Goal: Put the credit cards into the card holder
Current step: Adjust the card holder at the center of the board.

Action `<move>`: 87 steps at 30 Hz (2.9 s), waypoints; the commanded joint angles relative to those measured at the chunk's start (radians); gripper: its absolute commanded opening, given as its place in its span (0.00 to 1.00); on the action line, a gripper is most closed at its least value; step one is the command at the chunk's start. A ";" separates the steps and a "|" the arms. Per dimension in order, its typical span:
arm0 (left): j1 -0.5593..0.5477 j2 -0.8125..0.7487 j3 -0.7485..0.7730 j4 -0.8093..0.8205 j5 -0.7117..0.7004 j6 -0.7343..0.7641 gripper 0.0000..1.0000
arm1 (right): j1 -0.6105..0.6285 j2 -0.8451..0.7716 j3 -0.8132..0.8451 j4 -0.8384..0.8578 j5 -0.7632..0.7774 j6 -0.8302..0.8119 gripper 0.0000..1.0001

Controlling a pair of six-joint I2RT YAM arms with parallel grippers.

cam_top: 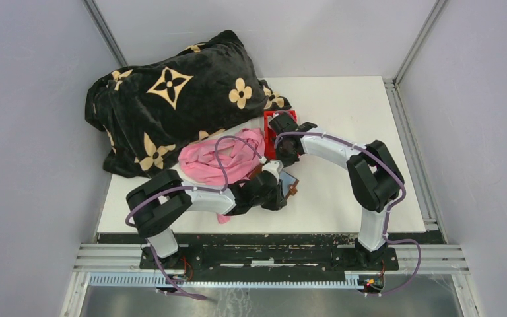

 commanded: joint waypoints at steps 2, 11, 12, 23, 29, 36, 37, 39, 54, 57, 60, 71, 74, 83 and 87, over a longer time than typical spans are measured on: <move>-0.009 0.048 0.060 0.021 0.029 0.006 0.28 | -0.017 -0.003 0.079 -0.039 0.034 -0.037 0.09; -0.011 0.055 0.139 -0.014 0.044 0.032 0.34 | -0.075 -0.012 0.147 -0.098 0.077 -0.087 0.39; -0.012 0.045 0.147 -0.027 0.043 0.037 0.35 | -0.078 -0.018 0.150 -0.103 0.081 -0.093 0.42; -0.003 -0.075 0.202 -0.226 -0.117 0.127 0.41 | -0.080 -0.096 0.168 -0.128 0.094 -0.098 0.48; 0.025 -0.059 0.221 -0.283 -0.168 0.160 0.43 | -0.080 -0.093 0.194 -0.135 0.093 -0.095 0.48; 0.057 -0.028 0.223 -0.311 -0.196 0.177 0.43 | -0.080 -0.082 0.216 -0.138 0.092 -0.096 0.48; 0.058 -0.033 0.223 -0.314 -0.209 0.178 0.43 | -0.079 -0.080 0.219 -0.138 0.093 -0.095 0.48; 0.057 -0.040 0.222 -0.316 -0.235 0.181 0.44 | -0.079 -0.076 0.227 -0.140 0.094 -0.098 0.48; 0.105 -0.014 0.196 -0.317 -0.263 0.180 0.44 | -0.084 0.021 0.426 -0.208 0.097 -0.125 0.50; 0.110 0.012 0.190 -0.314 -0.233 0.170 0.44 | -0.090 0.056 0.471 -0.213 0.091 -0.124 0.50; 0.111 0.038 0.177 -0.304 -0.201 0.157 0.44 | -0.101 0.094 0.517 -0.218 0.084 -0.123 0.51; 0.110 0.070 0.126 -0.278 -0.111 0.101 0.41 | -0.141 0.222 0.649 -0.228 0.047 -0.123 0.51; 0.110 0.075 0.111 -0.271 -0.087 0.076 0.40 | -0.150 0.255 0.682 -0.228 0.037 -0.122 0.51; 0.109 0.091 0.090 -0.274 -0.022 -0.027 0.38 | -0.177 0.335 0.751 -0.198 -0.013 -0.104 0.51; 0.107 0.090 0.080 -0.276 -0.009 -0.085 0.38 | -0.193 0.367 0.778 -0.189 -0.033 -0.096 0.51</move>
